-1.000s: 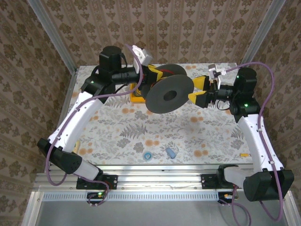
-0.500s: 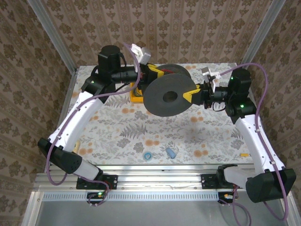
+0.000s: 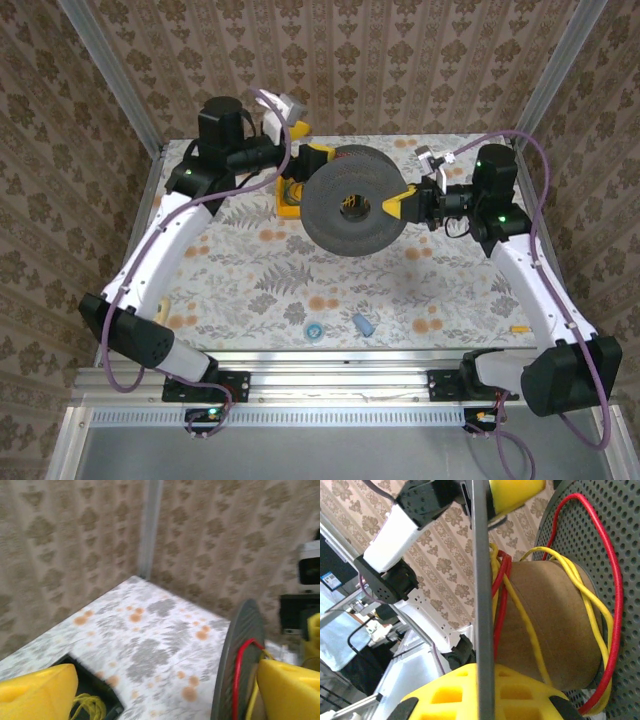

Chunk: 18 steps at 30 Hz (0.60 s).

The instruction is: Wrap the cables

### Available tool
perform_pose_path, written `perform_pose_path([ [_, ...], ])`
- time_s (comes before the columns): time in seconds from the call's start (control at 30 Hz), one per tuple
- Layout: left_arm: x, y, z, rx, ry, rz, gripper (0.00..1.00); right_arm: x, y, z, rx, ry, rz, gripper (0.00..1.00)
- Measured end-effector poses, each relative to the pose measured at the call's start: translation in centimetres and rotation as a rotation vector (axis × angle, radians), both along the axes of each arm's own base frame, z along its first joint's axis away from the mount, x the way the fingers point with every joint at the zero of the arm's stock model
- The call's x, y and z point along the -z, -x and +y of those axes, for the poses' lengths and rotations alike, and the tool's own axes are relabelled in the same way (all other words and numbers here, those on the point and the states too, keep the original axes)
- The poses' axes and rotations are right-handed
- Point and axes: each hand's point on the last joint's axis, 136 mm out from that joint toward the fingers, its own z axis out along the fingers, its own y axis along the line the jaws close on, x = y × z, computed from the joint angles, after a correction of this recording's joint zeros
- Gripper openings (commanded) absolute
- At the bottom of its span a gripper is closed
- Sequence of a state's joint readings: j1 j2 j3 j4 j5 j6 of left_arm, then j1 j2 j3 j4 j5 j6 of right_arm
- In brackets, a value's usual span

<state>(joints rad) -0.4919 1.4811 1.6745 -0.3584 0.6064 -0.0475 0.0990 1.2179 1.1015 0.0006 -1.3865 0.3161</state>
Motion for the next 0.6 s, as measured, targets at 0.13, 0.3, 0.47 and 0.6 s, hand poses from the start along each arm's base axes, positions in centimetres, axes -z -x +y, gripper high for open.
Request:
perform_pose_path([
  [0.13,-0.5,-1.0,3.8,-0.138,-0.038,-0.027,1.0,2.7,-1.5,0.1,0.024,0.009,0.136,0.0],
  [0.3,-2.5,-0.7,7.9,-0.268,-0.054,-0.105,1.0,7.5,-4.2,0.2,0.065,0.024,0.35,0.0],
  [0.47,-1.4,0.2,9.0,-0.307,-0.082,-0.114,1.0,13.3,-7.6,0.5,0.122,0.021,0.583,0.0],
  [0.6,1.3,-0.1,9.2,-0.32,-0.116,-0.066,1.0,17.2,-9.4,1.2,0.158,0.028,0.715,0.0],
])
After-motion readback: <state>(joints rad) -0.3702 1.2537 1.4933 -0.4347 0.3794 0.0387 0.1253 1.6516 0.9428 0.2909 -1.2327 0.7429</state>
